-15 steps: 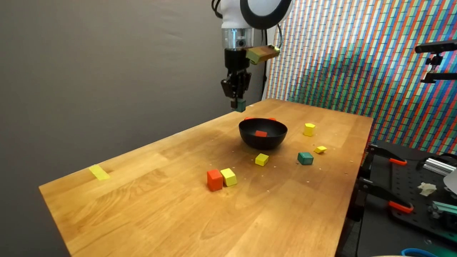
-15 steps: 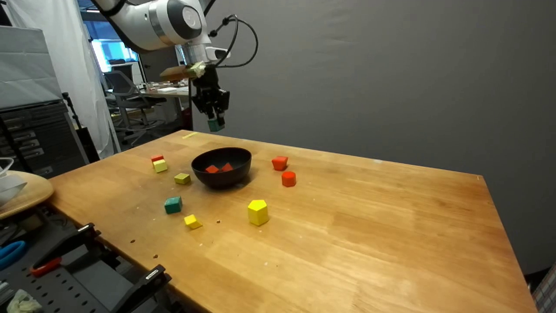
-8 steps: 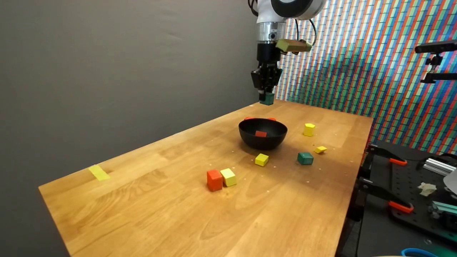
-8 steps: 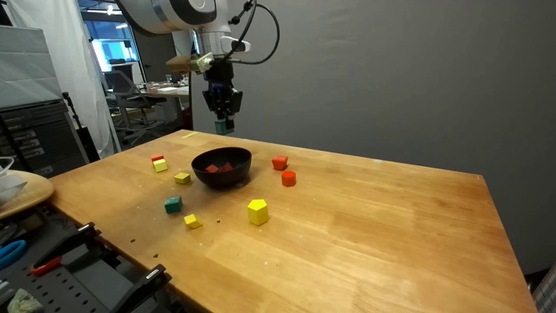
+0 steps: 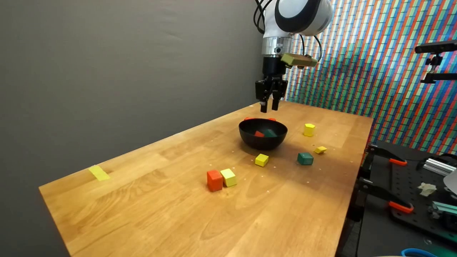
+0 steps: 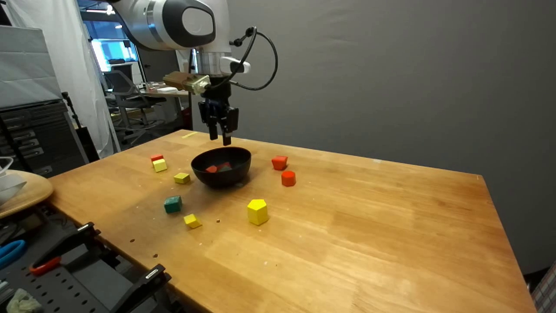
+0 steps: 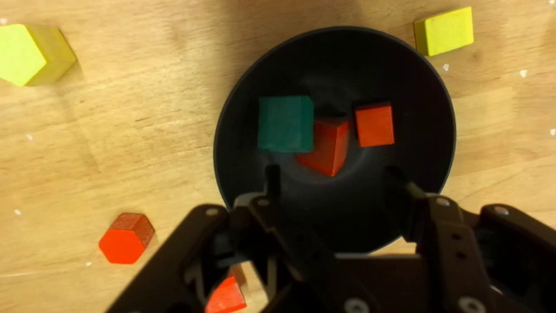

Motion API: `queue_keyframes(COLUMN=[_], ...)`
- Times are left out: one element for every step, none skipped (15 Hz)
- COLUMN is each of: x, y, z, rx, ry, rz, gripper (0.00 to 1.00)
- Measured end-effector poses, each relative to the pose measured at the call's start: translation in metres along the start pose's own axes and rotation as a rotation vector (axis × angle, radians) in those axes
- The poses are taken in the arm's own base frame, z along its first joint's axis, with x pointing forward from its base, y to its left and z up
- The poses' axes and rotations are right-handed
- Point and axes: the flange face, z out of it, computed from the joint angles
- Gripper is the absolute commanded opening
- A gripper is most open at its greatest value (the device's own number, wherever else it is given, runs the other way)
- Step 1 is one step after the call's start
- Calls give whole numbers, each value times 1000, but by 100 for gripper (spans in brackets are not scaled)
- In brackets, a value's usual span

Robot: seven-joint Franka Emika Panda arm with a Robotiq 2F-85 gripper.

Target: Put all the toy blocks into the bowl.

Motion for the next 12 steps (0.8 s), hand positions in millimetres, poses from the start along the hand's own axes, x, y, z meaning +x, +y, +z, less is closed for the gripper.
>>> queue_keyframes(x=[0, 0, 1, 1, 0, 0, 0, 0, 0, 0, 0, 2], y=[-2, -5, -8, -9, -9, -9, -8, -8, -8, -8, -8, -7], z=[-2, -8, -18, -24, -23, -20, -16, -13, -11, -10, -9, -7], rx=[0, -8, -21, -22, -22, -23, -25, -26, -26, -27, -26, -23], ry=[7, 24, 50, 59, 57, 51, 44, 39, 36, 34, 33, 44], rz=[-8, -28, -55, -59, -59, -58, -58, -58, -58, -58, -53, -45], gripper=[99, 100, 93, 100, 100, 100, 100, 100, 100, 100, 100, 100])
